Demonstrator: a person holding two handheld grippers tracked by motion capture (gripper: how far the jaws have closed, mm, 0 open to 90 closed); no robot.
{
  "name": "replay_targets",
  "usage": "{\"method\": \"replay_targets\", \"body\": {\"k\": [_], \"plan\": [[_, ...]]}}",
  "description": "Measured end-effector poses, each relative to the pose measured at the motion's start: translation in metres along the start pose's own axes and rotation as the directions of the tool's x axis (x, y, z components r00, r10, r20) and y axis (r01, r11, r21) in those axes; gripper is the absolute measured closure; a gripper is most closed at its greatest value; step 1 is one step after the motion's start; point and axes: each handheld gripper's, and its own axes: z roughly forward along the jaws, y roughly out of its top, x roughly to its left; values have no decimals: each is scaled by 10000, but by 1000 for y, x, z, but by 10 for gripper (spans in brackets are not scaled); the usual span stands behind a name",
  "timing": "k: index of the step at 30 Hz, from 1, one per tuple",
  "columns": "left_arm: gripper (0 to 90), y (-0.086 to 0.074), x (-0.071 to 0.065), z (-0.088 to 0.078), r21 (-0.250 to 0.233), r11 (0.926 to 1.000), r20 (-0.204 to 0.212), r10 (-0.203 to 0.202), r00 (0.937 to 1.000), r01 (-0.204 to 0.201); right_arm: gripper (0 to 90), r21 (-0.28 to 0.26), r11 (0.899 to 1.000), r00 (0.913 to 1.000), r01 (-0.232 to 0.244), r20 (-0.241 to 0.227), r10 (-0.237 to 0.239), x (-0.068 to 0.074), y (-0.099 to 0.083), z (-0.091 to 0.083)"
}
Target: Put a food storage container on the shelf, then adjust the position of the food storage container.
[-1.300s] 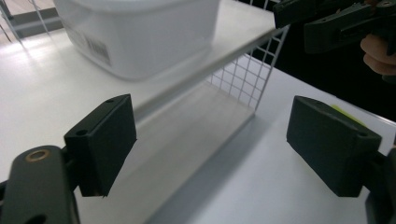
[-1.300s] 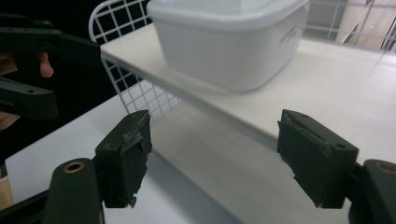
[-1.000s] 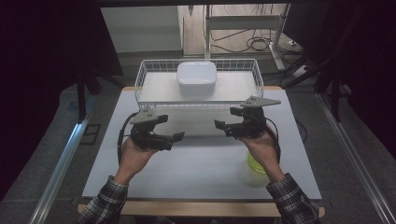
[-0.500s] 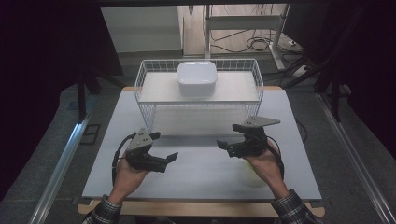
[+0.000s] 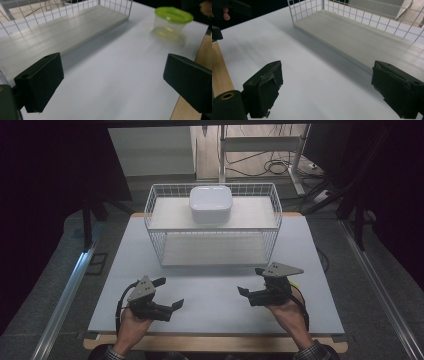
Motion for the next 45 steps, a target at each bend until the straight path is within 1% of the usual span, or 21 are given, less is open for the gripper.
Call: {"method": "replay_targets", "body": {"k": [1,2,4,8,13,15,18,22,23,24,25,28,32,33,34,35,36,37,38,42,45], "plan": [[23,0,0,0,0,10000,0,0,10000,0,103,30,10000,10000,-32,-2,32,0,-2,0],[22,-3,-2,3,267,9996,-86,116,9999,-113,103,75,9999,10000,-96,-14,96,0,-4,0],[22,-4,-4,4,458,9984,-207,350,9992,-341,99,228,9996,9998,-177,11,177,-1,-8,1],[22,-2,-8,4,587,9959,-446,714,9965,-687,56,469,9979,9990,-436,139,430,-4,-13,0],[21,-4,-5,5,840,9949,-565,606,9966,-557,52,549,9957,9965,-752,408,730,-8,-15,-8],[22,-5,-4,5,863,9949,-655,580,9962,-523,143,767,9941,9951,-765,686,712,-11,-18,-12],[23,-5,-4,4,912,9943,-731,620,9954,-553,351,982,9902,9906,-992,1037,889,-19,-23,-21],[24,-6,-6,6,1012,9925,-728,759,9945,-684,606,1120,9856,9856,-1263,1266,1119,-33,-31,-34],[24,-6,-6,7,1009,9921,-710,826,9941,-752,655,1142,9847,9844,-1314,1323,1160,-36,-32,-38],[24,-6,-6,7,1009,9921,-710,826,9941,-752,655,1142,9847,9844,-1314,1323,1160,-36,-32,-38],[24,-6,-7,7,940,9922,-687,882,9937,-816,771,1098,9839,9794,-1412,1605,1226,-40,-35,-47],[24,-6,-7,6,818,9933,-672,878,9939,-822,892,1080,9833,9684,-1465,2186,1202,-45,-38,-59],[23,-6,-7,6,829,9933,-689,869,9938,-811,895,1083,9780,9434,-1783,3013,1386,-55,-45,-74],[24,-6,-7,6,829,9933,-689,869,9938,-811,895,1083,9780,9434,-1783,3013,1386,-55,-45,-74],[23,-7,-7,7,871,9928,-700,885,9936,-823,895,1076,9739,9282,-1996,3392,1528,-60,-49,-81],[23,-7,-7,7,871,9928,-700,885,9936,-823,895,1076,9739,9282,-1996,3392,1528,-60,-49,-81],[24,-7,-7,7,909,9923,-699,907,9934,-843,895,1044,9688,9144,-2248,3660,1728,-64,-54,-86],[24,-7,-7,7,930,9920,-720,922,9931,-854,895,1044,9688,9144,-2248,3660,1728,-64,-54,-86],[24,-7,-8,8,977,9914,-724,948,9929,-876,894,1105,9640,9035,-2419,3879,1822,-67,-59,-90],[24,-7,-8,9,1011,9906,-737,996,9923,-920,894,1251,9559,8943,-2656,4024,1958,-69,-68,-93],[24,-7,-9,10,1055,9900,-706,1015,9923,-937,893,1344,9517,8933,-2760,4014,2024,-69,-72,-94]]}}
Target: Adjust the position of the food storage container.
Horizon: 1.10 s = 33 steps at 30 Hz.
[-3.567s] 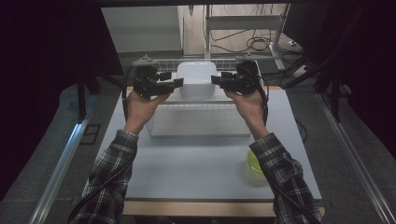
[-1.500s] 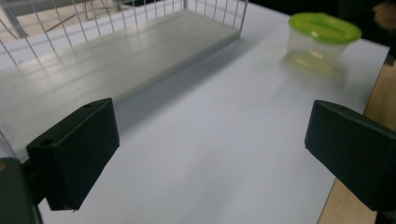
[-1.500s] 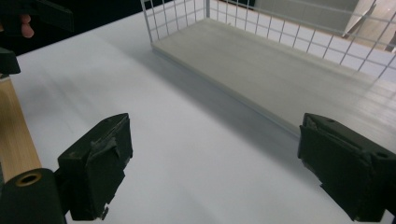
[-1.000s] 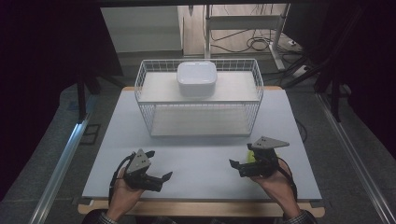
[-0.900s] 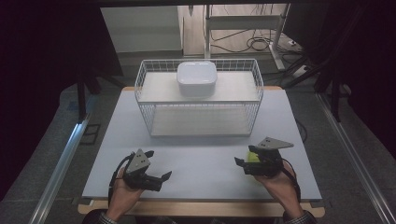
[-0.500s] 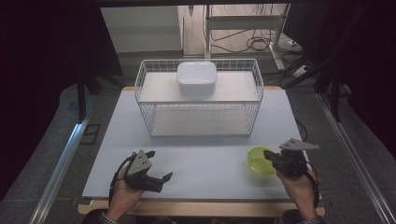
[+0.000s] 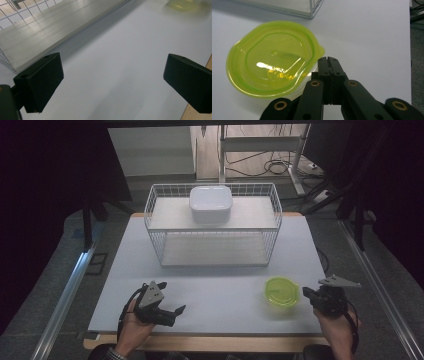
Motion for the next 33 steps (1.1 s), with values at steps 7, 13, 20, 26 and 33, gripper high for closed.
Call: {"method": "replay_targets", "body": {"k": [7,13,20,26,33], "plan": [[23,0,-1,2,96,9999,17,81,10000,-81,892,242,9997,9998,85,-202,-80,6,-3,7],[24,0,-2,3,182,9997,26,166,9999,-166,891,306,9995,9988,62,-492,-47,11,-2,12],[23,0,-3,5,250,9994,56,232,9997,-233,888,281,9994,9959,181,-892,-155,19,2,21],[24,0,-4,6,286,9991,14,310,9995,-310,888,267,9992,9890,289,-1460,-247,29,10,34],[24,0,-5,6,312,9990,5,326,9995,-326,888,438,9988,9748,212,-2226,-110,40,14,46]]}}
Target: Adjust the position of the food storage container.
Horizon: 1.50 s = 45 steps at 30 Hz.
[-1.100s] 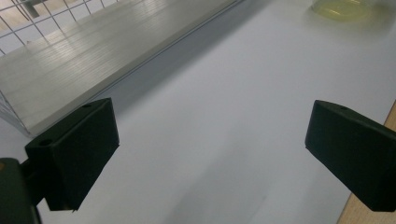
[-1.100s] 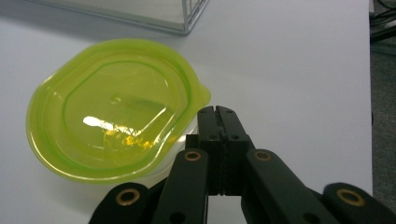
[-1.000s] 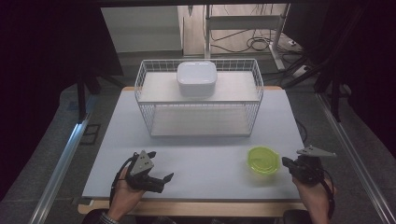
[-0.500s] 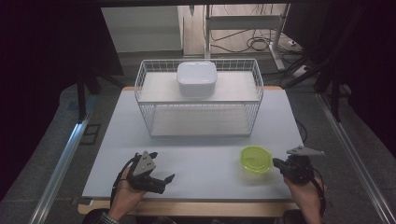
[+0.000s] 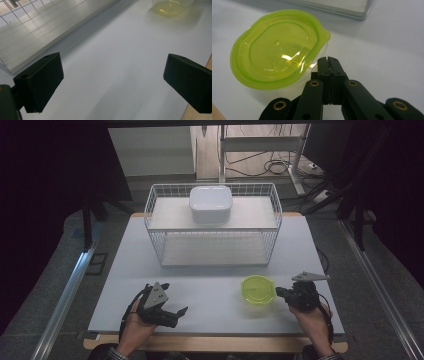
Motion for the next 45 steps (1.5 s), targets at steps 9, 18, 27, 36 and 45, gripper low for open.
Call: {"method": "replay_targets", "body": {"k": [9,18,27,36,45], "plan": [[23,0,-1,1,63,10000,18,44,10000,-44,888,210,9997,9974,151,-702,-136,13,6,17],[23,0,-2,3,154,9999,59,76,10000,-77,891,654,9979,9935,-34,-1135,108,16,5,33],[23,-2,-1,5,365,9993,108,12,9999,-16,891,725,9972,9872,169,-1593,-51,27,12,51],[23,-3,-1,6,455,9990,133,-27,9999,21,891,834,9944,9780,650,-2031,-469,49,25,75],[23,-4,-2,7,533,9986,163,-64,9998,55,891,912,9909,9665,993,-2456,-743,68,35,94]]}}
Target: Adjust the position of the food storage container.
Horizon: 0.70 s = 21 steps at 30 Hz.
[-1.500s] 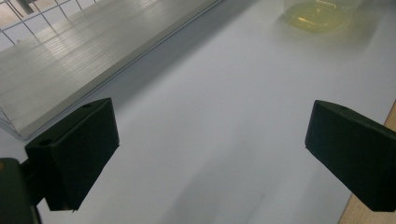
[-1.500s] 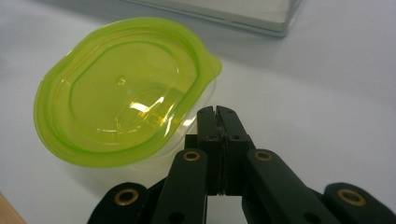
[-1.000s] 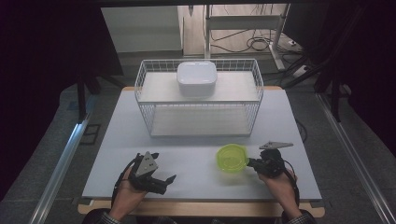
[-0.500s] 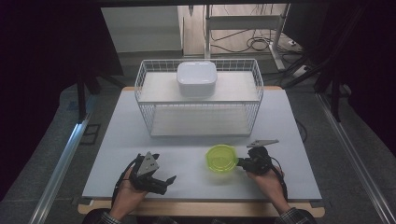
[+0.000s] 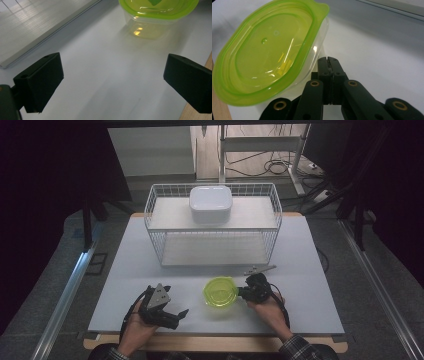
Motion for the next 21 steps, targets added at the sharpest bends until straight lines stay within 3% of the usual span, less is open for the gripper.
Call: {"method": "replay_targets", "body": {"k": [6,10,16,17,21], "plan": [[23,-1,-3,0,80,10000,71,-25,10000,24,890,65,9998,9998,210,-1,-210,4,3,6],[22,-1,-4,1,124,9999,117,29,9999,-30,882,40,9991,9978,423,509,-425,1,3,1],[24,-1,-4,-1,205,9997,314,-154,9994,148,837,-473,9970,9909,607,1235,-544,-5,3,-21],[31,0,-4,-3,176,9995,447,-288,9986,281,799,-628,9947,9856,818,1530,-714,-4,2,-30],[31,-2,-4,-6,143,9991,530,-398,9978,391,717,-820,9893,9776,1204,1831,-1038,-1,-3,-42]]}}
